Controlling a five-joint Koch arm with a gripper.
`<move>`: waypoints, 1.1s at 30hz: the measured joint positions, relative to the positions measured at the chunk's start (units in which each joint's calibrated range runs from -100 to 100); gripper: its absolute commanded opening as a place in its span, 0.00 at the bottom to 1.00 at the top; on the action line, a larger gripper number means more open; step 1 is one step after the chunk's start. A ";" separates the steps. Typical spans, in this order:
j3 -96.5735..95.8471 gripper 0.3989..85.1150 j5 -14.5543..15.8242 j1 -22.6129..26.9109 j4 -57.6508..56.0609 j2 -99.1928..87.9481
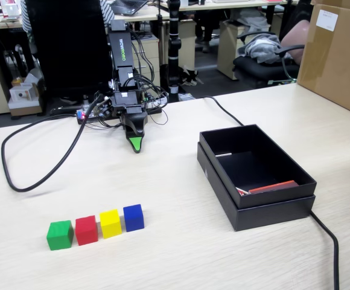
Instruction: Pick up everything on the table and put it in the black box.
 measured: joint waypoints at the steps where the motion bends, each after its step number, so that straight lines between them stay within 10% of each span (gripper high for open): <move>1: 0.00 0.56 0.00 0.00 0.00 0.00; 33: 0.00 0.56 0.05 -1.03 0.00 0.00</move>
